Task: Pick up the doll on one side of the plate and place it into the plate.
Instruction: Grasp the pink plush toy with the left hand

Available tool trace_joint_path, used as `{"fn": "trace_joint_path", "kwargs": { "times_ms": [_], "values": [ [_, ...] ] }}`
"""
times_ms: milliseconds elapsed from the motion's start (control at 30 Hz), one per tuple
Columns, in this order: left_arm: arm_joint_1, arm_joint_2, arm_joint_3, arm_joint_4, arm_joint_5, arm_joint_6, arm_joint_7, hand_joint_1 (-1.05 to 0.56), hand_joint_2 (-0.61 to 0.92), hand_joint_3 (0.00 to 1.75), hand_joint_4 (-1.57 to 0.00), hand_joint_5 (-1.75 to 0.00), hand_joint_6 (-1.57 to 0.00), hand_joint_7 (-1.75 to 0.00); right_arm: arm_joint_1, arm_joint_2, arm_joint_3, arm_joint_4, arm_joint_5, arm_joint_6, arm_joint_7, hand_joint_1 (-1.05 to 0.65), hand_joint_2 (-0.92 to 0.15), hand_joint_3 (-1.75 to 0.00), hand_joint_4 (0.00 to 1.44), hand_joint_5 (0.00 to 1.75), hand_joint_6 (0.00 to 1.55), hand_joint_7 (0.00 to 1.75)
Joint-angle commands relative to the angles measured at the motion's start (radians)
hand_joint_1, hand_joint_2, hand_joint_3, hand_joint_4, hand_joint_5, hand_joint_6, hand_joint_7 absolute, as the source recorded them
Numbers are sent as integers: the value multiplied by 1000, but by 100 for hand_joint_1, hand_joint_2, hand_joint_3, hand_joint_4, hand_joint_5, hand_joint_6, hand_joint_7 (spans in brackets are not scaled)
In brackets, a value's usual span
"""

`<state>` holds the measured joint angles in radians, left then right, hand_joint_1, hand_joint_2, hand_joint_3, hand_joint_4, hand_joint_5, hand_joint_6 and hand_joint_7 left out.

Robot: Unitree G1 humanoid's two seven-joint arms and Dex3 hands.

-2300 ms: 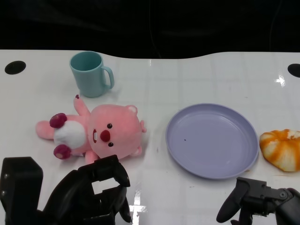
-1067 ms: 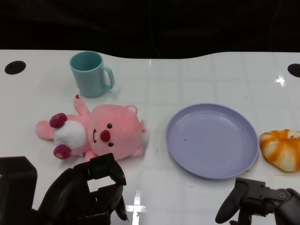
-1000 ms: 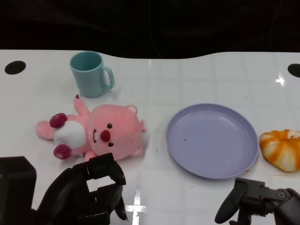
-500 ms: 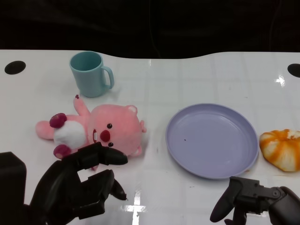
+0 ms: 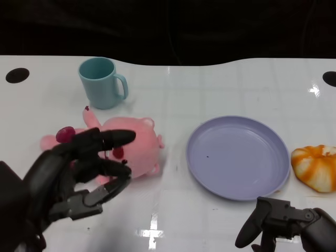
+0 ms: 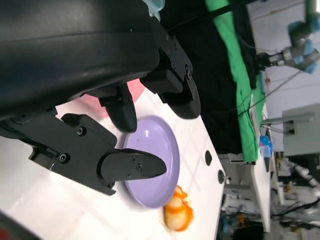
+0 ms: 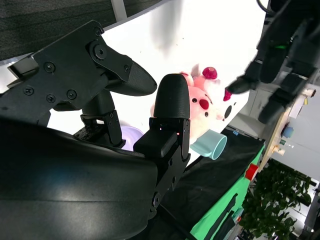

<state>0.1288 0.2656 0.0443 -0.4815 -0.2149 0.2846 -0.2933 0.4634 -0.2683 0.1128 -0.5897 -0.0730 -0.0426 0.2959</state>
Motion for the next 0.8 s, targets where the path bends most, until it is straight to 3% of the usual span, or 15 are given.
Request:
{"fn": "trace_joint_path", "kwargs": {
  "times_ms": [33,267,500,700,800],
  "values": [
    [-27,49,-2,5,80,-42,3,-51,92,11,-22,-83,-45,-13,2,-4,-15,-1,11,1,-4,-8,-52,-112,67,166,62,125],
    [-110,169,-17,50,267,-97,-8,-60,92,9,-4,-67,-33,-3,6,-8,-21,-3,14,1,-2,-8,-53,-110,66,165,61,125],
    [-199,291,-69,91,507,-113,-11,-66,92,10,0,-52,-24,0,11,-11,-24,-8,9,1,-1,-10,-55,-108,67,165,61,125],
    [-297,382,-176,143,754,-72,-62,-65,92,6,0,-33,-22,-1,15,-9,-25,-9,20,-1,2,-10,-55,-107,66,165,61,125],
    [-346,394,-221,198,831,-83,-79,-65,91,4,0,-30,-23,-1,17,-8,-24,-11,16,-1,0,-9,-55,-106,66,165,61,125]
  ]
}}
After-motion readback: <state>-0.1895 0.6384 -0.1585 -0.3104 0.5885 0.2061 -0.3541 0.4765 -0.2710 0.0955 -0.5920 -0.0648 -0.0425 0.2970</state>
